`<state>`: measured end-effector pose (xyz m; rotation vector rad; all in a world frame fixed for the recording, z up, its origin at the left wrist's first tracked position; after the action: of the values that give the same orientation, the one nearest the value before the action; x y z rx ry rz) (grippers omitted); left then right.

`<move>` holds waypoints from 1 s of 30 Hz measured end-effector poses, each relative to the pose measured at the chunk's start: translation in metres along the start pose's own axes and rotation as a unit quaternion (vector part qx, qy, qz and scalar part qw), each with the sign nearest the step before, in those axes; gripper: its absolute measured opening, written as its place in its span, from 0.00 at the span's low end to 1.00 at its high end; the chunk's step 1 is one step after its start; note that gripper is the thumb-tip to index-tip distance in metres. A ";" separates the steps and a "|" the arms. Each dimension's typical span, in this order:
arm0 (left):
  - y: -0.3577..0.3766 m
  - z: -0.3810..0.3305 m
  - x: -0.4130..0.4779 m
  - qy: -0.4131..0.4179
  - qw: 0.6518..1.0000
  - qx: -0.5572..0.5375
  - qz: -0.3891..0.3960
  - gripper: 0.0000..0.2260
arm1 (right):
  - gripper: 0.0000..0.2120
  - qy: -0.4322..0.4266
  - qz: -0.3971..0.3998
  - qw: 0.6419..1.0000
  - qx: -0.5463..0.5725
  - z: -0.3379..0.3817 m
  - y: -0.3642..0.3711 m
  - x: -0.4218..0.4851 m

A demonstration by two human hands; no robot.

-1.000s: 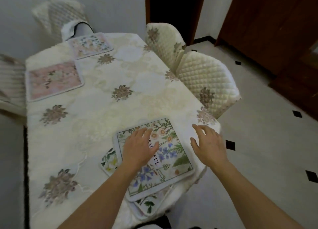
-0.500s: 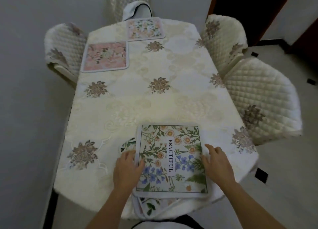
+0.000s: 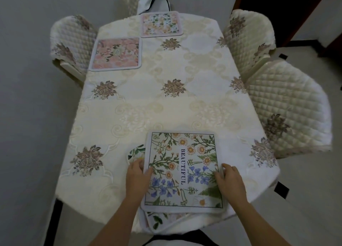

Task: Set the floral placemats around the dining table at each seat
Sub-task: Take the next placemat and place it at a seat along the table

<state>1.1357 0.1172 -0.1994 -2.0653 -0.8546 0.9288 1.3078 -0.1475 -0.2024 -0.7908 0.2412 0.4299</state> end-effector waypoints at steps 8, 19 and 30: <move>0.011 -0.002 -0.005 0.010 0.989 -0.125 0.080 0.14 | 0.08 0.057 0.042 0.980 0.186 0.006 0.004 0.005; -0.046 -0.033 0.020 0.017 0.982 -0.185 0.039 0.11 | 0.06 0.017 0.029 0.960 0.278 0.061 -0.018 0.029; -0.121 -0.116 0.036 0.121 0.973 -0.193 -0.045 0.09 | 0.06 -0.086 -0.005 0.936 0.342 0.156 -0.092 0.052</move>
<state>1.2154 0.1721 -0.0575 -2.3826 -1.0487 0.4728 1.4035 -0.0763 -0.0566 -0.0681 0.2029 0.3677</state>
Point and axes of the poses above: each hand's wrist, its own x-axis towards the middle knuckle, its own y-axis out of the palm, z = x × y, the point moved 3 cm from there along x, towards the middle knuckle, and after that the axes turned 14 degrees about x, right-handed, at the moved point
